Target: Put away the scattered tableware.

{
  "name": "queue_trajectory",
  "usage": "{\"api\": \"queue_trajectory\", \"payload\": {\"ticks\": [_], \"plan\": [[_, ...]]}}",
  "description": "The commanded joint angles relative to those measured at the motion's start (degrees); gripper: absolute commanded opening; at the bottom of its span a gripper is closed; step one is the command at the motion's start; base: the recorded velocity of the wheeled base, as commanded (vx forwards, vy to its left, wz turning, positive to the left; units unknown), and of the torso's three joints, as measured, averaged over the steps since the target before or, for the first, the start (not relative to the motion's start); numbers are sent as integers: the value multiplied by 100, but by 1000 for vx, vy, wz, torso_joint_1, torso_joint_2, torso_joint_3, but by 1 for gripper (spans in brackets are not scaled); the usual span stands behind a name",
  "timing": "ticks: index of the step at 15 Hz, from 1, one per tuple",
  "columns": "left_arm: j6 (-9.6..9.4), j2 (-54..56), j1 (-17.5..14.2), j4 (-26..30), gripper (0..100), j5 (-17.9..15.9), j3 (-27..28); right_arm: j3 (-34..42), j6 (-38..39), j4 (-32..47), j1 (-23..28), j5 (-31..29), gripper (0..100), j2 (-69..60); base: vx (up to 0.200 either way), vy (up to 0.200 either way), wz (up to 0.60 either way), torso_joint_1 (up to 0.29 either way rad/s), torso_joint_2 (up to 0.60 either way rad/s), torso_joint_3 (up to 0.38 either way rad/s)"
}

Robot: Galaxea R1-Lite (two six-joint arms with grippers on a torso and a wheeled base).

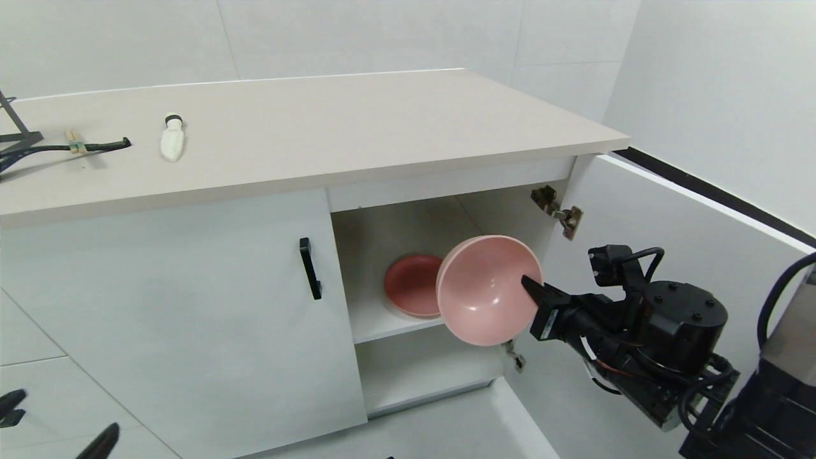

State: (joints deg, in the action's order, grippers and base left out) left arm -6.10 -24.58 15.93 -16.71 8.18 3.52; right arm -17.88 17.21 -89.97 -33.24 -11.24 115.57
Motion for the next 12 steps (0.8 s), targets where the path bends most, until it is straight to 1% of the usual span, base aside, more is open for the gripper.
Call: {"api": "queue_trajectory", "payload": {"ticks": [1, 2, 3, 4, 5, 6, 7, 8, 9, 10, 11, 12], "plan": [[-76, 1007, -670, 151, 100, 456, -229, 22, 37, -3, -24, -1, 0, 89, 0, 0, 0, 0, 0, 0], [-348, 1262, -1215, 151, 100, 685, -282, 22, 177, -3, -68, -1, 0, 221, 0, 0, 0, 0, 0, 0], [-595, 1482, -1602, 168, 100, 790, -352, 13, 283, -3, -68, -1, 0, 273, 0, 0, 0, 0, 0, 0], [-744, 1737, -1813, 397, 100, 782, -352, 31, 335, -3, -59, -1, 0, 282, 0, 0, 0, 0, 0, 0], [-797, 1930, -1822, 863, 100, 782, -352, 83, 362, -3, -51, -1, 0, 282, 0, 0, 0, 0, 0, 0], [-735, 2036, -1787, 1285, 100, 773, -352, 145, 362, -3, -42, -1, 0, 291, 0, 0, 0, 0, 0, 0], [-639, 2053, -1743, 1249, 100, 773, -352, 145, 362, -3, -42, -1, 0, 309, 0, 0, 0, 0, 0, 0], [-419, 2080, -1479, 1232, 100, 773, -352, 136, 362, -3, -86, -1, 0, 414, 0, 0, 0, 0, 0, 0], [-410, 2071, -1365, 1232, 100, 755, -352, 74, 344, -3, -139, -1, 0, 546, 0, 0, 0, 0, 0, 0], [-375, 2062, -1365, 1232, 100, 597, -352, -40, 256, -3, -174, 17, 0, 704, 0, 0, 0, 0, 0, 0], [-331, 2062, -1365, 1249, 100, 35, -352, -347, 10, -3, -165, -1, 0, 862, 0, 0, 0, 0, 0, 0], [-225, 2062, -1365, 1267, 100, -554, -352, -576, -201, -3, -139, -1, 0, 977, 0, 0, 0, 0, 0, 0]]}}
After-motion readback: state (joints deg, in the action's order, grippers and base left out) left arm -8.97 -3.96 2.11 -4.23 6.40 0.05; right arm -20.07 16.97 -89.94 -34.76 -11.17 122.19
